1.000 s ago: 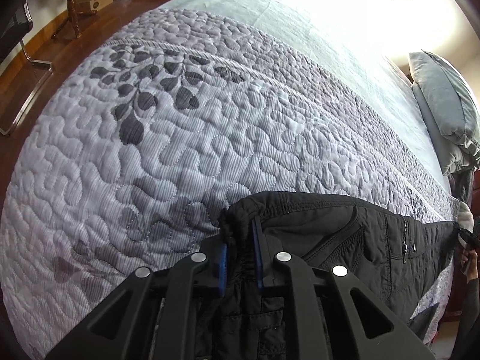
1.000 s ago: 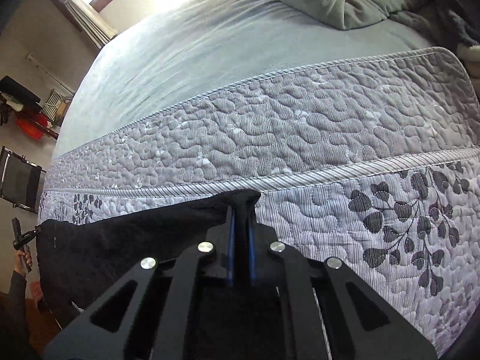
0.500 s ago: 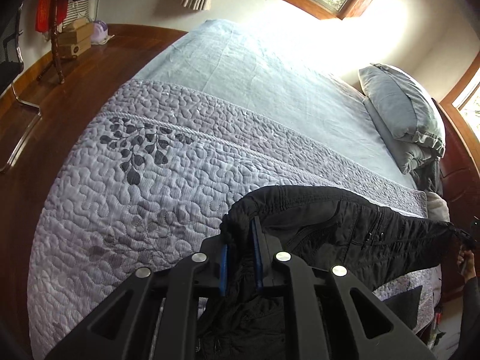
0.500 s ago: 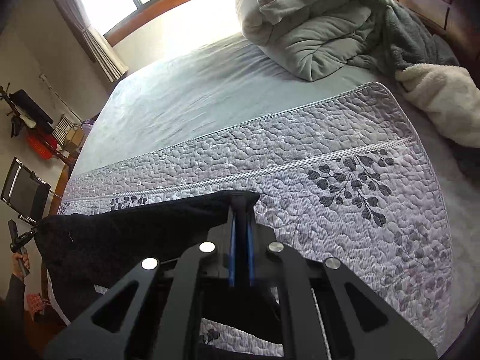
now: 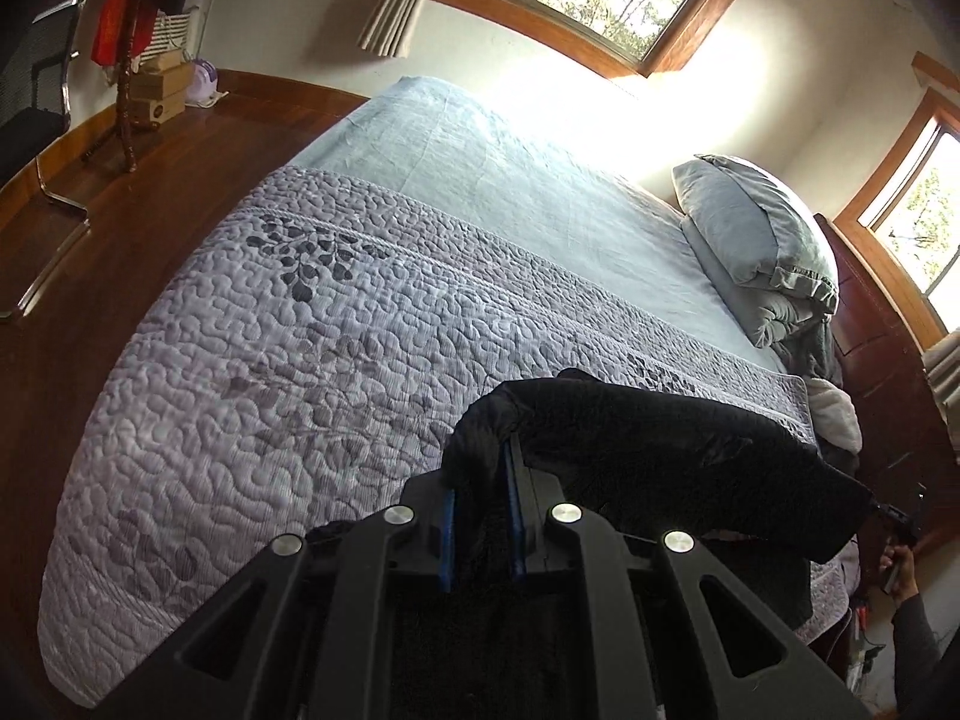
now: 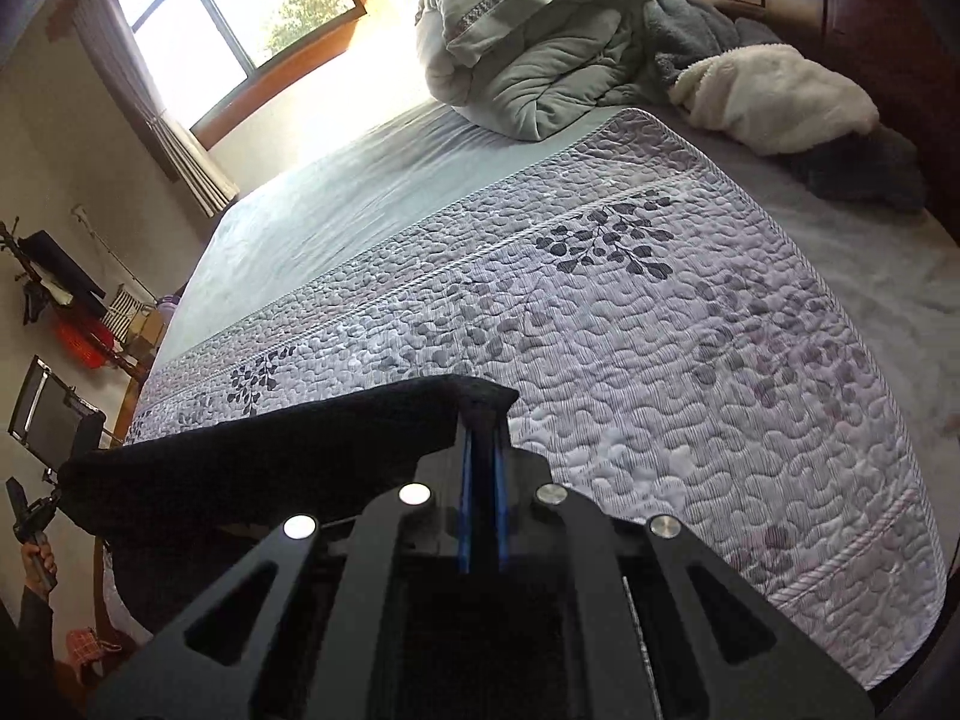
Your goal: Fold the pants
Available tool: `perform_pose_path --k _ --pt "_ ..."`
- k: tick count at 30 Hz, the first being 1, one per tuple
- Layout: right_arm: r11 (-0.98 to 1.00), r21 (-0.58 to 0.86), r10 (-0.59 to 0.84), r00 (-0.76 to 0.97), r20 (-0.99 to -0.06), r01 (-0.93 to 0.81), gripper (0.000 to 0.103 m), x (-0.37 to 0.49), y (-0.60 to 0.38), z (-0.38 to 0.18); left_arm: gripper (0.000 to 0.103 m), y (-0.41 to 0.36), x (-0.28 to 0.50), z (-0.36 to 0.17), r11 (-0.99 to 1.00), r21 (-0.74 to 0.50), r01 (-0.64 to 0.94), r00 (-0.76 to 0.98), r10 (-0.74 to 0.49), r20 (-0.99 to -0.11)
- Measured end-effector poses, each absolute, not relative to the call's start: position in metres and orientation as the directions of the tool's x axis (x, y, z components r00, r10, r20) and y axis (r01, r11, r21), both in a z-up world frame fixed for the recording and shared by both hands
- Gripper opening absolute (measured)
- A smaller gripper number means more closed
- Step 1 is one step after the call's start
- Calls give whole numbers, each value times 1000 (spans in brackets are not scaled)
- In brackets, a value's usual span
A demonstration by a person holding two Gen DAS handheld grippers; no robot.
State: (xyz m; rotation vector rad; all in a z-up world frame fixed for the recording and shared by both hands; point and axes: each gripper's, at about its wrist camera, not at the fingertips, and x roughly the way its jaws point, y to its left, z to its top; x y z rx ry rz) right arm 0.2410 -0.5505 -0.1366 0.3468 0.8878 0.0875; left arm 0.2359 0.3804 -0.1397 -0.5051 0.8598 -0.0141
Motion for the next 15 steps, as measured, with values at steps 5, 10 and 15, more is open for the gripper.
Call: perform_pose_path --k 5,10,15 --pt "949 309 194 654 -731 64 5 206 -545 -134 13 383 198 -154 857 -468 -217 669 -219 -710" --pt "956 288 178 674 -717 54 5 184 -536 -128 14 387 164 -179 823 -513 -244 678 -233 -697" --pt "962 265 147 691 -708 66 6 151 -532 -139 16 389 136 -205 796 -548 -256 680 -255 -688"
